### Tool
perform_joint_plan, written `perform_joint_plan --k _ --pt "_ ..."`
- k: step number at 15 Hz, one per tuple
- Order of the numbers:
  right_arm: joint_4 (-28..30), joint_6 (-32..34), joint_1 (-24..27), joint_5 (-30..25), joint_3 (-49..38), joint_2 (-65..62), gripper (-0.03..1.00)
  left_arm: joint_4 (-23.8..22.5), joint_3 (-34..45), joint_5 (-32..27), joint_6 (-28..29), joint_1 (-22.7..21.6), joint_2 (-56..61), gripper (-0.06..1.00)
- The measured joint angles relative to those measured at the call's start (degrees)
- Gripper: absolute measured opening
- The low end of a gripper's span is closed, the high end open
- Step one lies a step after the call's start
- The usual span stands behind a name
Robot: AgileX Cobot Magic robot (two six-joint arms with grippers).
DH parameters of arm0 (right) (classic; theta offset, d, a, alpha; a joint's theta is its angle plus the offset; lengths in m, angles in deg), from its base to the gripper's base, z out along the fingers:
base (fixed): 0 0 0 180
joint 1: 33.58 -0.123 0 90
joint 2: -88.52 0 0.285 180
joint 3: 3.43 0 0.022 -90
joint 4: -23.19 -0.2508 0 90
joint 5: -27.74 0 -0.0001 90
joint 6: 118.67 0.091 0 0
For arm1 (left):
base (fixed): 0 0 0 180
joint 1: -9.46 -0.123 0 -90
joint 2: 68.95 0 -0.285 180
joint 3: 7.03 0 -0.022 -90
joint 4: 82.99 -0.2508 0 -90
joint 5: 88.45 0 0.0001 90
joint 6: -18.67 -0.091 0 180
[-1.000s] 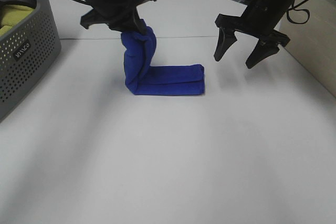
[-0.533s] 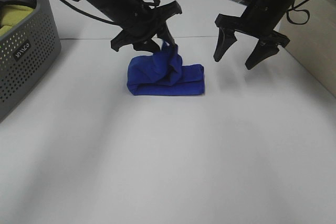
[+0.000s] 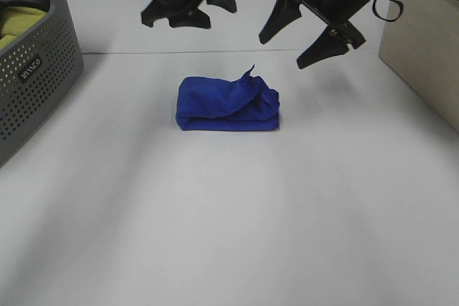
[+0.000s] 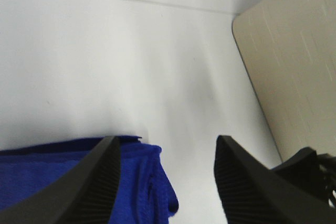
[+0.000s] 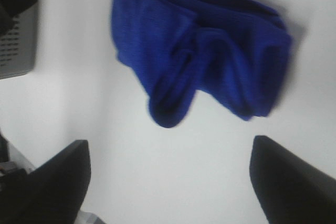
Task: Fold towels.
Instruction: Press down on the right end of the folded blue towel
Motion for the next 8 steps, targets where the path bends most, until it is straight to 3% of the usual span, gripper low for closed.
perform_joint_plan --k 2,5,8 --pt "-6.82 -3.67 -2.92 0.92 0.0 0.34 0.78 -0.23 0.0 0.23 -0.8 -3.61 2.18 0.53" --pt "-12.49 -5.96 -8.19 6.65 0.0 2.41 0.78 -1.83 0.0 -2.18 -1.83 -8.65 3.44 0.53" --pt "-18.51 -10.77 -9.91 9.68 0.0 7.33 0.78 -4.53 0.0 -4.76 -2.23 -10.94 3.44 0.53"
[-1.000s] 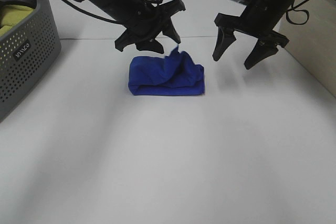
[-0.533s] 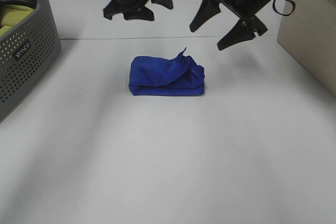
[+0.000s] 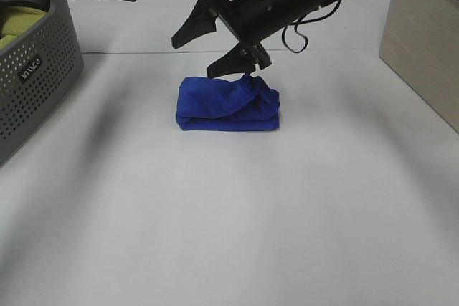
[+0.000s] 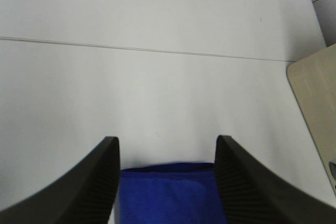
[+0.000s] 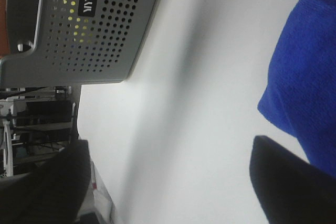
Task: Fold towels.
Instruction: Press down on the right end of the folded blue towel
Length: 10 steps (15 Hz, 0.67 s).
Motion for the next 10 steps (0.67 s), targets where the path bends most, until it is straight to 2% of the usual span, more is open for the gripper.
perform_joint_plan --k 1,5,8,10 --pt "-1.72 -1.32 -0.06 1.09 0.0 1.83 0.78 -1.09 0.0 -0.34 -0.06 -0.46 0.0 0.53" --pt "-1.83 -1.38 2.69 2.86 0.0 4.07 0.78 -4.58 0.0 -1.26 -0.17 -0.63 0.0 0.53" --pt "2.01 -0.57 6.13 -0.23 0.0 4.3 0.78 -4.7 0.0 -1.26 -0.17 -0.63 0.0 0.53" --pt "5.79 -0.17 6.59 -1.78 0.0 4.3 0.78 -4.98 0.0 -1.26 -0.17 -0.63 0.0 0.53"
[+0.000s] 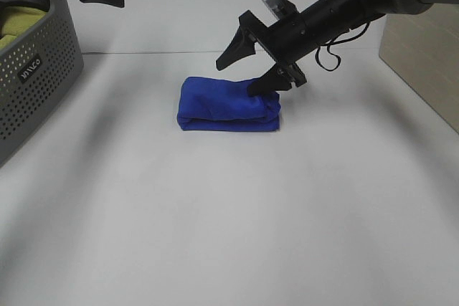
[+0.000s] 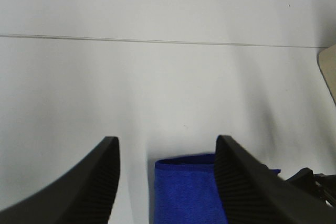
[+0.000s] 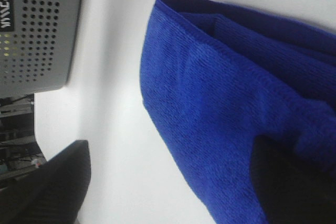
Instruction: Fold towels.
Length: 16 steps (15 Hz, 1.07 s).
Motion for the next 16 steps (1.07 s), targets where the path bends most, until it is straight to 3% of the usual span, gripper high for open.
perform_joint_plan --k 2,6,9,13,16 --pt "6.65 1.15 0.0 -0.46 0.0 0.06 0.78 -1.09 0.0 0.0 0.0 0.0 0.0 0.53" --pt "11.63 3.72 0.0 0.63 0.0 0.06 0.78 -1.38 0.0 -0.06 0.0 0.0 0.0 0.53" --pt "12.26 4.93 0.0 0.63 0.0 -0.57 0.78 -2.69 0.0 -2.52 0.0 0.0 0.0 0.53" --pt "20.05 8.25 0.0 -0.8 0.0 -8.37 0.78 -7.62 0.0 -7.96 0.0 0.0 2.12 0.53" --pt "27.44 12.2 0.0 -6.36 0.0 -14.09 0.78 -12.2 0.0 -13.24 0.34 0.0 7.05 0.53"
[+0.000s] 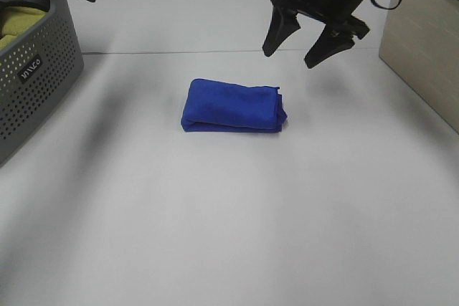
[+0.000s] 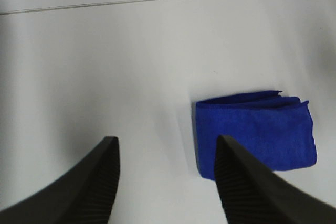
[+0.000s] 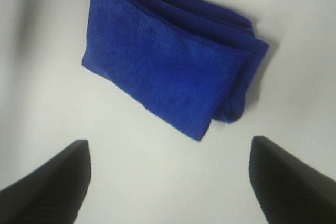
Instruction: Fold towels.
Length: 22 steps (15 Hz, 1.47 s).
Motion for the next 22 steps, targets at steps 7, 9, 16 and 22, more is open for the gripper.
perform_joint_plan --k 7,9,16,22 --pt "5.9 4.3 0.0 -1.32 -10.54 -13.92 0.78 -12.49 0.11 -14.32 5.39 0.0 11.34 0.53" --pt "8.14 4.3 0.0 -1.43 -18.79 -21.03 0.78 -14.21 3.15 -14.32 6.76 0.0 16.9 0.53" --pt "12.61 4.3 0.0 -1.6 -47.27 -52.71 0.78 -14.21 34.78 -14.5 7.16 0.0 45.03 0.53" --pt "15.7 3.67 0.0 3.21 -73.22 -90.07 0.78 -14.21 67.67 -14.27 3.67 0.0 81.25 0.53"
